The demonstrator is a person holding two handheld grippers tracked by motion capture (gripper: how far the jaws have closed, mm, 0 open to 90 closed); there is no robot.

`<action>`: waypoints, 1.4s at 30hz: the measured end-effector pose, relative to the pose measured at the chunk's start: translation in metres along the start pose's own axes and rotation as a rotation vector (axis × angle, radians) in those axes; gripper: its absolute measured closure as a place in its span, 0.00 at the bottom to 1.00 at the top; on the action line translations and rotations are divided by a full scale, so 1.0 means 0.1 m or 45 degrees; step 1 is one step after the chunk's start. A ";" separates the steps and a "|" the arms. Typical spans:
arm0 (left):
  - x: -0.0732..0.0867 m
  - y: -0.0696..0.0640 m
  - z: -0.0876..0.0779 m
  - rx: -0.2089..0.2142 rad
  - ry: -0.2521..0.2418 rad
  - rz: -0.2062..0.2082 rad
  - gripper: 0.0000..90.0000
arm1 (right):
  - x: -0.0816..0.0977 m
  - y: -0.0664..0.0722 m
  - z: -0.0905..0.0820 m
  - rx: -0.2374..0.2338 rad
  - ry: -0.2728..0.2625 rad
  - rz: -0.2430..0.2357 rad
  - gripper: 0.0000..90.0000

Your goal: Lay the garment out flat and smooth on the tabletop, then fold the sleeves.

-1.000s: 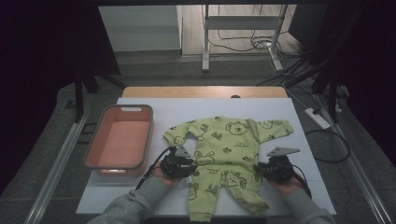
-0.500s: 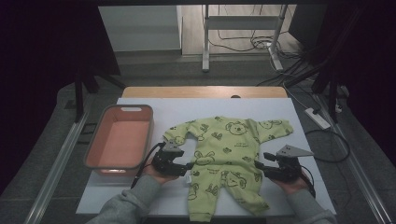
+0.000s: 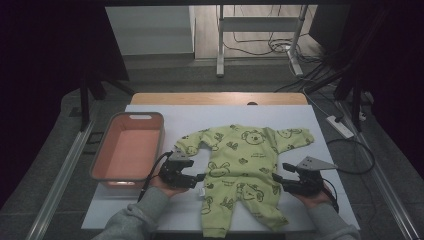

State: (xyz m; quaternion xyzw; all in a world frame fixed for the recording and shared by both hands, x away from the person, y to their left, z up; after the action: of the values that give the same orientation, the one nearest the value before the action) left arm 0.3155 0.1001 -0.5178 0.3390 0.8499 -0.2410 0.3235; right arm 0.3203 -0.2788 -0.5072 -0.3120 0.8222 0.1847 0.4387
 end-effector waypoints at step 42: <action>-0.01 0.05 0.03 -0.020 0.011 -0.010 0.29 | 0.03 -0.26 -0.04 0.113 0.035 0.119 0.45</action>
State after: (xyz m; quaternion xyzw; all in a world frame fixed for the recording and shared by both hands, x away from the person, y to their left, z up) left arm 0.3204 0.1011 -0.5201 0.3342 0.8545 -0.2342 0.3214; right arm 0.3341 -0.3017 -0.5086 -0.2561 0.8492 0.1639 0.4317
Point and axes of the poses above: each handheld gripper's, and its own axes: z roughly forward along the jaws, x roughly out of its underside, y roughly to its left, the point moved 3 cm from there along z, roughly forward along the jaws, and after that the axes turned 1 degree about x, right-handed, at the moved point
